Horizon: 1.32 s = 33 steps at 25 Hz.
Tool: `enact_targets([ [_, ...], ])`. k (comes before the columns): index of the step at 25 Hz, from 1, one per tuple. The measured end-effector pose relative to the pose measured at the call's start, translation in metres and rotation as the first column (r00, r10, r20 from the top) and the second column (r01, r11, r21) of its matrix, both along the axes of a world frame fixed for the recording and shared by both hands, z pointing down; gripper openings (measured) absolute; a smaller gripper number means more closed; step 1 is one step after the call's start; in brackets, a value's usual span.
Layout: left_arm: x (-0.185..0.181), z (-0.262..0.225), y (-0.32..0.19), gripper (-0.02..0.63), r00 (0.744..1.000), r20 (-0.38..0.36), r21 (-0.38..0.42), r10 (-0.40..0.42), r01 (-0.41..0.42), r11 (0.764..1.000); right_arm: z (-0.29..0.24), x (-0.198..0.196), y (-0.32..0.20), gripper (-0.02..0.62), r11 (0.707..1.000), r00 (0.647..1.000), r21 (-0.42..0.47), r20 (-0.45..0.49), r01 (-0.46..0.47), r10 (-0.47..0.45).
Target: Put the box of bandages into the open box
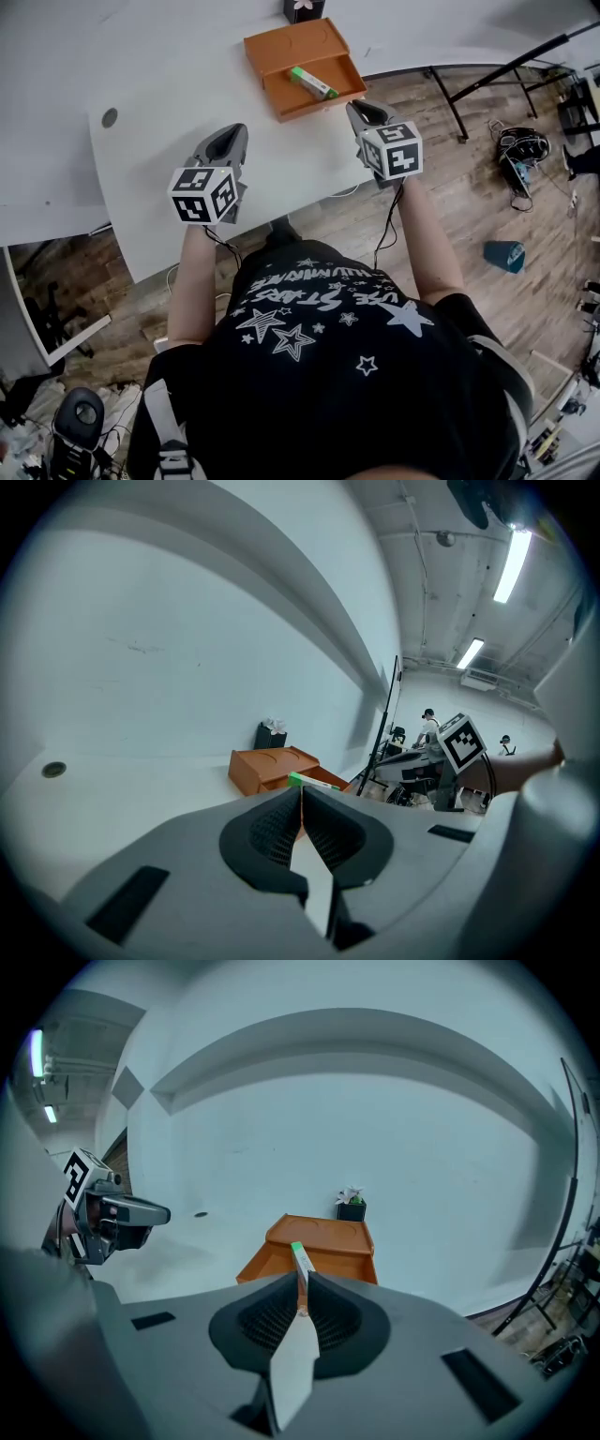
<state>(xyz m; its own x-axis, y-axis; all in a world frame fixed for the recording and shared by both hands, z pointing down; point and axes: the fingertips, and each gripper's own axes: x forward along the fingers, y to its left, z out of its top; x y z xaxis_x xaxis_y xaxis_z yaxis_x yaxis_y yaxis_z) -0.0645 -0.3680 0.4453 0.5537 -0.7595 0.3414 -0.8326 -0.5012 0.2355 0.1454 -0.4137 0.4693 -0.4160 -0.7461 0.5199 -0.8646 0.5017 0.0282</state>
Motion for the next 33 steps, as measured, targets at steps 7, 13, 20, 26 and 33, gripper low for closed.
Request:
enact_targets([
  [7, 0.010, -0.003, 0.047, 0.025, 1.000, -0.002, 0.012, 0.006, -0.006, 1.000, -0.001, 0.002, 0.054, 0.063, 1.000, 1.000, 0.013, 0.013, 0.002, -0.002],
  [13, 0.021, -0.006, 0.106, 0.025, 1.000, -0.004, 0.030, 0.014, -0.014, 0.999, -0.004, 0.013, 0.118, 0.061, 0.999, 0.999, 0.028, 0.030, -0.015, 0.014],
  [20, 0.029, -0.005, 0.172, 0.025, 1.000, -0.002, 0.024, 0.011, -0.011, 1.000, 0.002, 0.023, 0.187, 0.061, 1.000, 0.999, 0.014, 0.051, -0.018, 0.017],
  [26, 0.028, -0.003, 0.219, 0.025, 1.000, 0.007, 0.013, -0.004, 0.004, 1.000, 0.000, 0.025, 0.231, 0.061, 1.000, 0.998, 0.013, 0.062, -0.017, 0.016],
  [33, 0.035, -0.004, 0.252, 0.025, 1.000, 0.009, 0.017, -0.015, 0.015, 1.000, 0.003, 0.030, 0.265, 0.061, 1.000, 0.997, 0.004, 0.076, -0.014, 0.013],
])
